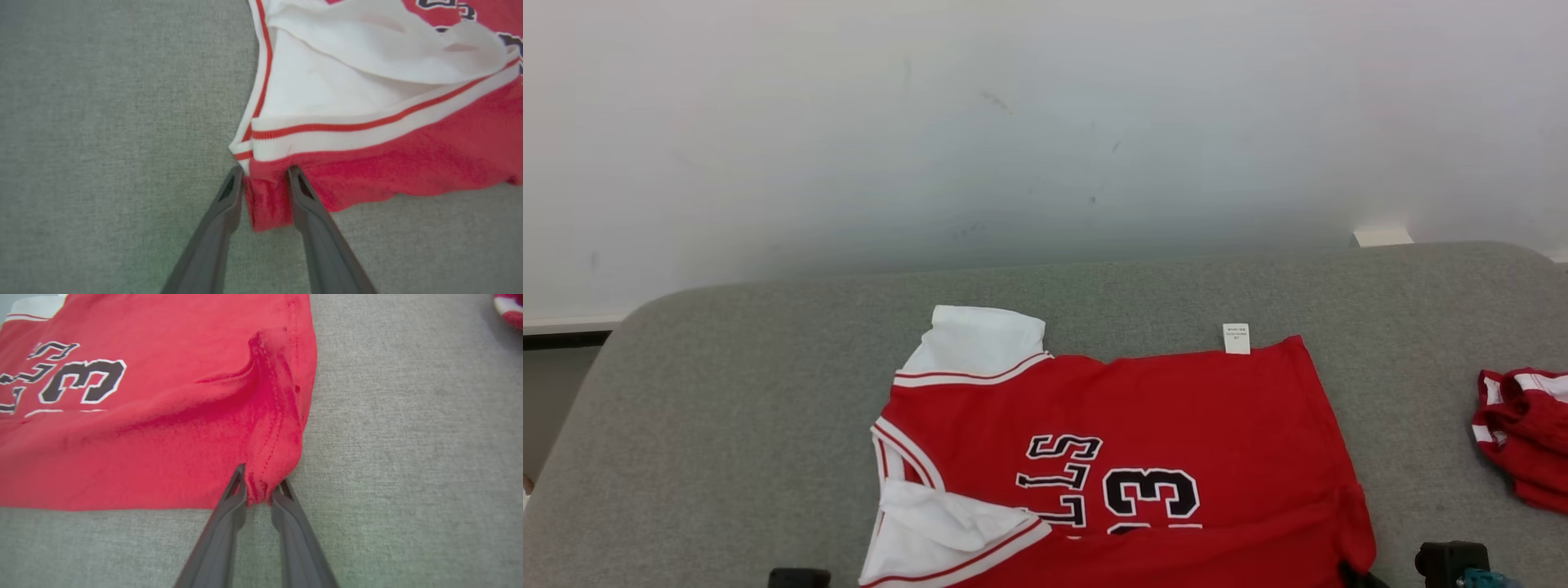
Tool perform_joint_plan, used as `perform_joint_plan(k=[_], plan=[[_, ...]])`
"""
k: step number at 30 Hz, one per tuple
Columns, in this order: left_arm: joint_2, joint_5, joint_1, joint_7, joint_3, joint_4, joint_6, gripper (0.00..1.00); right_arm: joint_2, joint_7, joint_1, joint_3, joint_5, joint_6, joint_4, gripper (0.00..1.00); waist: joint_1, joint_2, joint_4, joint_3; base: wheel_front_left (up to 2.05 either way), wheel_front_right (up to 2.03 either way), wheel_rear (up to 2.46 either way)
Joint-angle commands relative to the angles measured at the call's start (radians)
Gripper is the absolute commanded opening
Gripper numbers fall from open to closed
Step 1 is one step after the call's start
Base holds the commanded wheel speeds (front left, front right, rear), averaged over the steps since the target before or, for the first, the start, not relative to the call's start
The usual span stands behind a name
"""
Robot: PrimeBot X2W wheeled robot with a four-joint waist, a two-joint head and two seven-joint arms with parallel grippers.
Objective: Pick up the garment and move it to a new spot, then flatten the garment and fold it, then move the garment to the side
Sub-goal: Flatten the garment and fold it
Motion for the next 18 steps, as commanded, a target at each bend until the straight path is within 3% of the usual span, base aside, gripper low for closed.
perform_joint_plan(k=[1,9,18], plan=[[0.001,0.004,-0.003,-0.004,-0.003,-0.006,0.007,0.0,-0.012,-0.021,-0.012,-0.004,0.013,-0.002,0.006,0.0,0.0,0.0,0.001,-0.001,0.0,0.0,0.0],[0.052,0.001,-0.009,0.015,0.015,-0.07,0.019,0.0,-0.032,-0.063,-0.026,0.009,0.058,-0.002,0.008,0.0,0.0,0.0,0.008,-0.013,0.0,0.0,0.0],[0.148,-0.009,0.062,0.107,0.014,-0.222,0.068,0.0,-0.118,0.053,0.067,0.06,0.164,-0.003,-0.131,0.0,0.0,0.0,0.016,-0.022,0.0,0.0,0.0]])
